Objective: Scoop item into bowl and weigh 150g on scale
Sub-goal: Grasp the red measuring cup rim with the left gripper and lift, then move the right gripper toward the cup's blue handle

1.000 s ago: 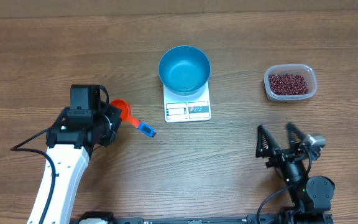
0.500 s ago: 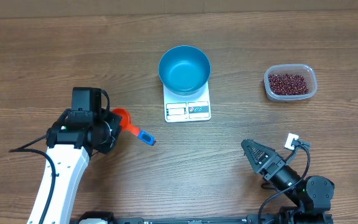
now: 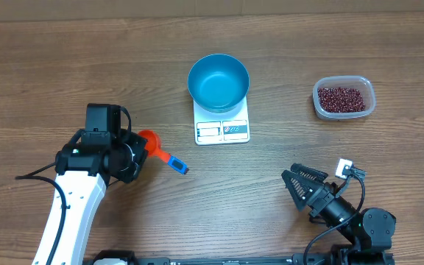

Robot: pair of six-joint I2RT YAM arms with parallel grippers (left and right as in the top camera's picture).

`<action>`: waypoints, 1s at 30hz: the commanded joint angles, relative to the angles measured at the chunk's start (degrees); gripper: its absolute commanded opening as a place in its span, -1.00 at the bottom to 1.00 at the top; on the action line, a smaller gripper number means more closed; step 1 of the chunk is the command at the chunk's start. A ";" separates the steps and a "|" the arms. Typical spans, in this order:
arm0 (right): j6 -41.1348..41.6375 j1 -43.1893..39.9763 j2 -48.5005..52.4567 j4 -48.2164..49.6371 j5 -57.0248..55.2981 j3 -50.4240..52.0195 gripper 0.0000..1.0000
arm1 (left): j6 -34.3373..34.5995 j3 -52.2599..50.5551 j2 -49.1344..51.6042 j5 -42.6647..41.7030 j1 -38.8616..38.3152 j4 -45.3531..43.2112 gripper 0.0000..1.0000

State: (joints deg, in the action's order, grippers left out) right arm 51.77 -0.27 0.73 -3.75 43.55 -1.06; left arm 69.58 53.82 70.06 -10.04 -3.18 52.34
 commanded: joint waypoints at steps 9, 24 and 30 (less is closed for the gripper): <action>4.96 0.28 2.54 0.28 2.91 -6.47 1.00 | 2.73 0.68 -0.66 -2.23 -2.80 -0.15 -0.92; -5.44 0.33 34.99 -1.01 13.68 -25.33 1.00 | 3.48 0.68 -0.66 -5.07 -2.97 -0.09 -0.92; -5.42 1.01 42.86 0.17 22.16 -25.99 1.00 | 7.41 0.68 -0.66 -5.16 -3.50 0.42 -0.91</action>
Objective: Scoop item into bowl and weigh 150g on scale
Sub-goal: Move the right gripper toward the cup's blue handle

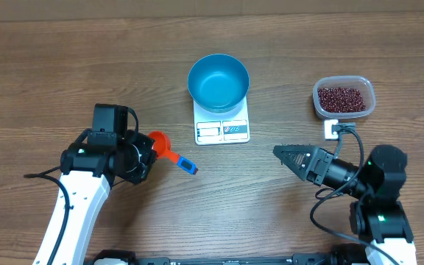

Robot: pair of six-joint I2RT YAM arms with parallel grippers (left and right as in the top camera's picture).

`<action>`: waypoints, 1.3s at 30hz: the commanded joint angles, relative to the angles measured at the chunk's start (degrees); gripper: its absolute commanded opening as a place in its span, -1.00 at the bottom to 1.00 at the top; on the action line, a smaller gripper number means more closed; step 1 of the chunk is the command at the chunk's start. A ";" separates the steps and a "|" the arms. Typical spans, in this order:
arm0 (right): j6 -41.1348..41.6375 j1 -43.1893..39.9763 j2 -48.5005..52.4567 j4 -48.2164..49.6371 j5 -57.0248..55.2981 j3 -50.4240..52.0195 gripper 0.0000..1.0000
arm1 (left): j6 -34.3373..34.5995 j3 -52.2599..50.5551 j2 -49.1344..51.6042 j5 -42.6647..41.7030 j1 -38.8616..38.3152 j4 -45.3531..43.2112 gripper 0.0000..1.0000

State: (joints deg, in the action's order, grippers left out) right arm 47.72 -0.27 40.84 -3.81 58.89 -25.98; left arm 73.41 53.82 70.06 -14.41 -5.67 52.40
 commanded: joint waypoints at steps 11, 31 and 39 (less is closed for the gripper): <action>-1.09 18.01 13.49 5.35 -4.07 -1.07 1.00 | 13.42 0.68 -0.66 3.96 -7.13 0.90 -0.92; 8.90 47.54 25.55 22.51 -41.42 -1.09 0.58 | 25.16 0.68 -0.39 8.68 -13.40 6.05 -0.92; 14.03 47.56 28.41 23.06 -43.87 -1.09 0.25 | 25.83 0.66 -0.37 8.83 -14.05 6.29 -0.92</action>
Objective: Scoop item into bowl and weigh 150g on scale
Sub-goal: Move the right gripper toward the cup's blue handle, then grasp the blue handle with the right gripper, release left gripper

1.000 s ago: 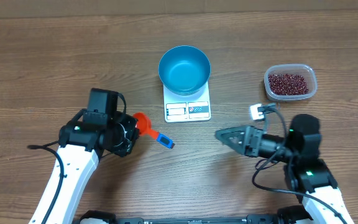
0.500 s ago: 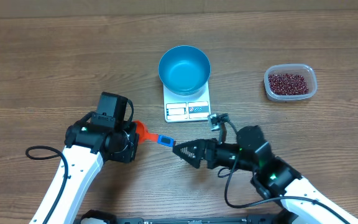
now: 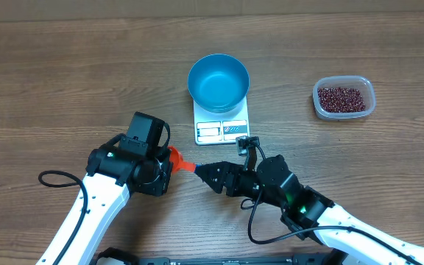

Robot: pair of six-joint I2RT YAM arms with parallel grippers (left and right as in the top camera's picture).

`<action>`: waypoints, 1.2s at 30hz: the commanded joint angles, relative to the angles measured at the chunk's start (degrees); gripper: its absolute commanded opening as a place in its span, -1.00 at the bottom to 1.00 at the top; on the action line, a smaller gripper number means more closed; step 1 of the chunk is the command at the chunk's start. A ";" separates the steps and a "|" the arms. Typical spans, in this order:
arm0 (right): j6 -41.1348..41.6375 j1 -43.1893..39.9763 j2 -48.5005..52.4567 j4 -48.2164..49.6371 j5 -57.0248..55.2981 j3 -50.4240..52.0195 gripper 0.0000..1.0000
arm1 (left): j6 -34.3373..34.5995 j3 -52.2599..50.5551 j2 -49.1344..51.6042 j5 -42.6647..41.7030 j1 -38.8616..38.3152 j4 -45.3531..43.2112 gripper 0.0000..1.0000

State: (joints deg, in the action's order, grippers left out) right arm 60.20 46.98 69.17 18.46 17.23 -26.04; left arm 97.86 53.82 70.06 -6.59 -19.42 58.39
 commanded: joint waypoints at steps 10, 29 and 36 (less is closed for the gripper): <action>1.60 0.33 0.09 0.81 -1.97 -1.03 0.03 | 1.66 0.66 -0.33 1.33 -3.93 -0.24 -0.92; 3.50 0.33 0.07 2.27 1.75 -1.03 -0.24 | 1.64 0.66 -0.31 1.51 -6.62 -2.75 -0.92; 3.50 0.33 0.07 2.54 2.32 -1.03 -0.37 | 3.13 0.66 0.22 1.62 -7.32 -3.15 -0.92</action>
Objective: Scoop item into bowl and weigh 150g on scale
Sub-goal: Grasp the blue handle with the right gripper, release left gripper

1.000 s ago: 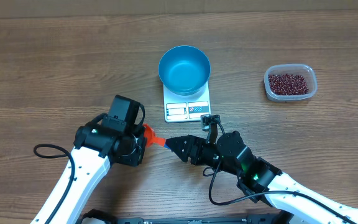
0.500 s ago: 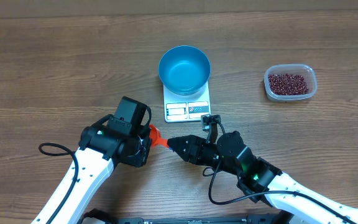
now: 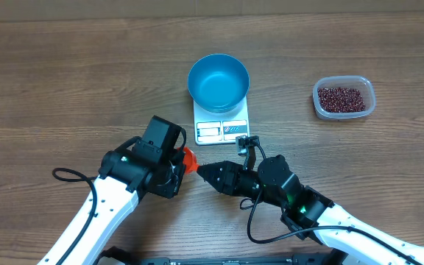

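Observation:
An orange scoop (image 3: 188,160) shows only as a small orange patch between the two arms, below and left of the scale. Its blue handle is hidden. My left gripper (image 3: 180,165) sits under its wrist and holds the scoop's left side. My right gripper (image 3: 202,174) points left, its tips meeting the scoop's handle side; its jaws are seen edge-on. A blue bowl (image 3: 218,81) stands empty on the white scale (image 3: 222,130). A clear tub of red beans (image 3: 344,98) sits at the far right.
The wooden table (image 3: 65,81) carries nothing else. The right arm stretches from the bottom right across the front of the scale. A black cable loops by the left arm at the lower left.
My left arm has moved a little right, carrying the scoop up against the right gripper's tips. The orange handle is now mostly hidden. The right gripper has barely moved.
The left gripper held the orange, blue-handled scoop at the table's left while the right arm rested at the bottom right. The right gripper then rose toward the bean tub. Later both grippers were below the scale, and now they meet at the scoop.

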Robot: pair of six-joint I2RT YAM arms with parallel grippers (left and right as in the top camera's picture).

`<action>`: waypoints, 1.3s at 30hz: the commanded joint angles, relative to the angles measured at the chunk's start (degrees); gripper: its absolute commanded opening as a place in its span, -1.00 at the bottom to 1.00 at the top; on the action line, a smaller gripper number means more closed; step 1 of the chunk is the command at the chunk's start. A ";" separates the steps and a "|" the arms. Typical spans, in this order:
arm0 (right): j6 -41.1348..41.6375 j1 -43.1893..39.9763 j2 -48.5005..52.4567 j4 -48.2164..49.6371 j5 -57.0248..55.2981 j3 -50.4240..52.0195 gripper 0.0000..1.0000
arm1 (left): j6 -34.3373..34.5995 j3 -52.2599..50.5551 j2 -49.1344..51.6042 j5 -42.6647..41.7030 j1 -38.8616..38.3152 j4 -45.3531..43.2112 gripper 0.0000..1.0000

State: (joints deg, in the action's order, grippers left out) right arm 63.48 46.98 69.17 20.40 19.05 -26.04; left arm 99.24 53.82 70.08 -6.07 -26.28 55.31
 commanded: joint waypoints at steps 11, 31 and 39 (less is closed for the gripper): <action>0.20 0.33 0.07 0.55 0.50 -1.03 -0.44 | 2.86 0.66 3.93 -0.07 -2.78 -0.79 -0.92; 0.17 0.33 0.09 -0.74 -1.03 -1.03 -0.67 | 3.26 0.66 5.25 -1.51 -2.78 -1.99 -0.92; 0.15 0.33 0.09 -1.25 -0.98 -1.03 -0.76 | 3.21 0.66 5.25 -1.46 -2.78 -1.99 -0.92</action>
State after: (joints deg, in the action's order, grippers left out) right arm 63.86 46.96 69.41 18.37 17.54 -26.04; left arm 101.69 53.82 74.56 -7.27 -28.53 53.52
